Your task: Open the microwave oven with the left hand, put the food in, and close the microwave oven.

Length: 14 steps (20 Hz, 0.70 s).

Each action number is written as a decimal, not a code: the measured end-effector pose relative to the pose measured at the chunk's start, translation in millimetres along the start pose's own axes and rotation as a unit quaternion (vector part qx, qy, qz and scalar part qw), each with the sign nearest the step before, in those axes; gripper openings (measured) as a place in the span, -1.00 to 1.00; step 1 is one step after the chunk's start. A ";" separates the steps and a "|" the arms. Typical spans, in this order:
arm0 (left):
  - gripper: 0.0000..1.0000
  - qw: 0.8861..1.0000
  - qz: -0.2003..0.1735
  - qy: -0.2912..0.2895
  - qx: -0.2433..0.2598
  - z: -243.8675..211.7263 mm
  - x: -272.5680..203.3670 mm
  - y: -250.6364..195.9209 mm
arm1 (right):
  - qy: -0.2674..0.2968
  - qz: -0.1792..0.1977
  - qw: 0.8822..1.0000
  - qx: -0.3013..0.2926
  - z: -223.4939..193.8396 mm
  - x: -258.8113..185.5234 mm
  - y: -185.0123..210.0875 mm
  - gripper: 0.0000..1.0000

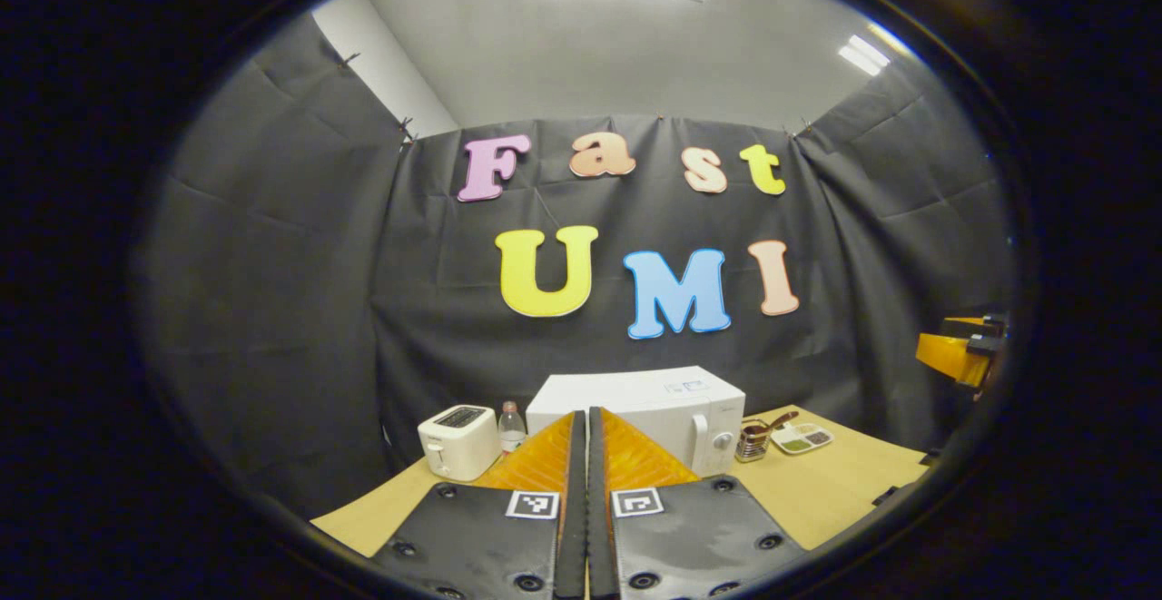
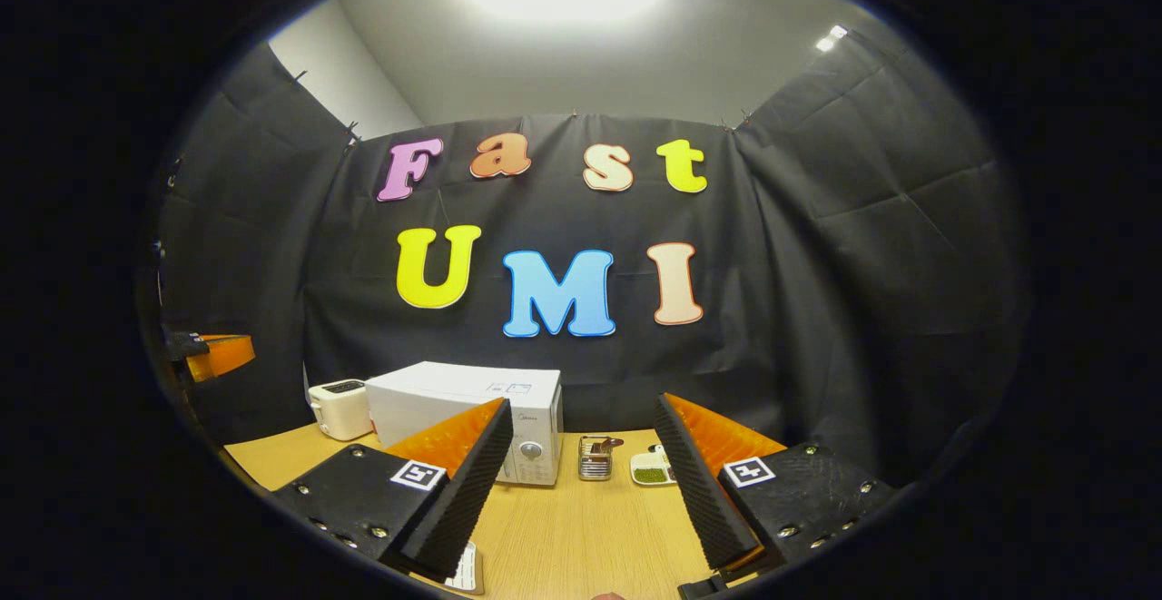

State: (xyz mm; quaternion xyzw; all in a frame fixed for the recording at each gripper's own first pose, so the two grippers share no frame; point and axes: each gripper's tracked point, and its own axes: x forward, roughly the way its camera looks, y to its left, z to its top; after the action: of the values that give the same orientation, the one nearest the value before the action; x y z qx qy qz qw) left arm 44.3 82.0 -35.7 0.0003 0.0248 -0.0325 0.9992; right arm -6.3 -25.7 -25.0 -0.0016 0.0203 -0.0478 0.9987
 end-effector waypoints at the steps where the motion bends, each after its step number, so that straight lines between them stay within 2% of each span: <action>1: -0.85 1.000 0.004 0.000 0.002 -0.4 -4.4 8.1 | 0.000 0.000 1.000 -0.003 0.6 -3.2 3.3 0.91; 3: -0.86 1.000 0.017 -0.003 0.008 -2.4 -14.7 24.0 | 0.002 -0.002 1.000 -0.009 -0.4 -9.5 9.0 0.91; 6: -0.78 1.000 0.009 -0.004 0.011 -4.1 -28.6 27.8 | 0.007 -0.001 1.000 -0.012 -3.6 -18.1 19.1 0.91; 8: -0.10 1.000 0.004 -0.007 0.021 -4.8 -30.7 29.4 | 0.011 0.001 1.000 -0.008 -5.4 -21.5 26.0 0.91; 10: 0.12 1.000 0.000 -0.011 0.024 -4.1 -33.9 28.9 | 0.011 0.005 1.000 -0.007 -5.4 -22.9 34.2 0.91; 11: 0.12 1.000 -0.003 -0.014 0.022 -2.6 -35.4 26.0 | 0.010 0.008 1.000 -0.011 -4.1 -23.1 37.6 0.91; 14: 0.75 0.999 0.005 -0.025 0.028 -1.1 -35.9 26.9 | 0.006 0.015 1.000 -0.018 -2.8 -21.4 44.0 0.91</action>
State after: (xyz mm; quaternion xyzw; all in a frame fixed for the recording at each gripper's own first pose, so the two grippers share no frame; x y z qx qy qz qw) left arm 10.2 111.2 -35.1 0.0272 -0.0013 -0.0280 0.9992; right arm -23.5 20.1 -27.1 -0.0186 0.0268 -0.0327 0.9989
